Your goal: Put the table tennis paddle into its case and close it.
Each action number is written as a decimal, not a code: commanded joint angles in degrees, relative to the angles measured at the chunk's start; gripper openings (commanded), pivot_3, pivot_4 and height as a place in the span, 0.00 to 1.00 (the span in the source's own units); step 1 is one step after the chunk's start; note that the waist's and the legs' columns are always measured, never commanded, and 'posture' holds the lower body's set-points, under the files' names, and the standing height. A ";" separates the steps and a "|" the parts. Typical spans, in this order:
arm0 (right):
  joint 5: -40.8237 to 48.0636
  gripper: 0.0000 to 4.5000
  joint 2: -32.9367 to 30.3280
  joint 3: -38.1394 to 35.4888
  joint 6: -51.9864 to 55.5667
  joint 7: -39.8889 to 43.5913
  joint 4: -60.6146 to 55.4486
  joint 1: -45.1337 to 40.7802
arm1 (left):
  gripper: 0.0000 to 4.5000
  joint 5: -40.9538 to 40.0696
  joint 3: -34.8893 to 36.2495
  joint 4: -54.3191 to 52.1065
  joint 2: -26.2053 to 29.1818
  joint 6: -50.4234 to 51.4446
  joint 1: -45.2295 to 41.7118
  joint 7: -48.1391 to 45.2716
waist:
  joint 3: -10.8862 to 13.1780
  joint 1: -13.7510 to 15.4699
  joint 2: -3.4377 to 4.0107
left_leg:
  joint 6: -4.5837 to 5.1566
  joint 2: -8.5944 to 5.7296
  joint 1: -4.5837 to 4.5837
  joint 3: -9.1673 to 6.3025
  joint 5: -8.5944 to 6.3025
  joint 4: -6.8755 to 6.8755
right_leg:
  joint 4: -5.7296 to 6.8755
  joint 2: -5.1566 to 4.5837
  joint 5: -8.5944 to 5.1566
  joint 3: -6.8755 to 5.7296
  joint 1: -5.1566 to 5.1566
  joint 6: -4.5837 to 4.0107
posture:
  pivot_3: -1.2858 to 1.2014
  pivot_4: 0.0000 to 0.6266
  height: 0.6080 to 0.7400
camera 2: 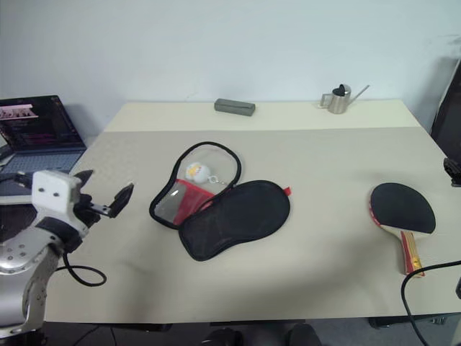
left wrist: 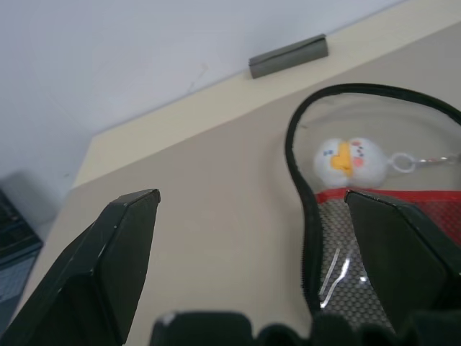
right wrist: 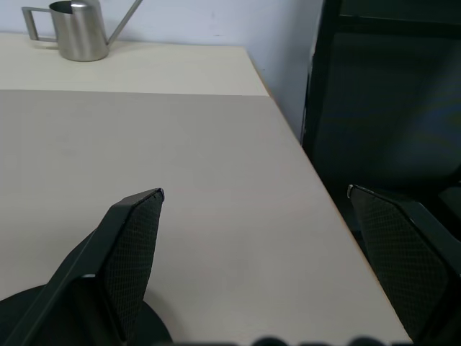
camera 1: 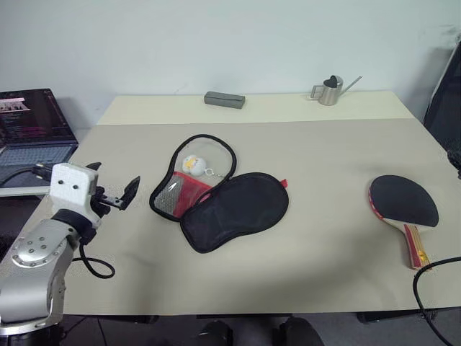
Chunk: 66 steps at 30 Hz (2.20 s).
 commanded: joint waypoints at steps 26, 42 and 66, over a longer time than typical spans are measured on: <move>1.95 1.00 -3.20 -2.57 -0.51 8.46 -2.35 1.02 | 1.00 2.06 1.05 9.80 1.76 -8.56 -3.31 -3.74 | 0.01 -0.01 -0.01 | -0.03 0.42 0.15 0.51 -0.15 0.05 | -0.01 0.39 0.11 0.37 -0.07 -0.08 | 0.52 0.24 1.00; 6.57 1.00 1.27 -3.70 0.09 20.32 -6.51 3.54 | 1.00 -2.95 6.03 10.82 4.18 -8.36 -1.12 -9.34 | 0.01 -0.13 -0.01 | -0.01 0.46 0.16 0.40 -0.18 0.06 | -0.01 0.43 0.13 0.37 -0.08 -0.08 | 0.52 0.24 1.00; 20.64 1.00 16.57 9.21 43.69 23.76 -72.74 20.41 | 1.00 -17.54 0.89 7.88 13.57 4.86 -6.51 -29.92 | 0.01 0.27 -0.01 | -0.10 0.54 -0.02 0.18 -0.21 0.16 | 0.11 0.49 0.17 0.38 -0.37 -0.11 | 0.52 0.24 1.00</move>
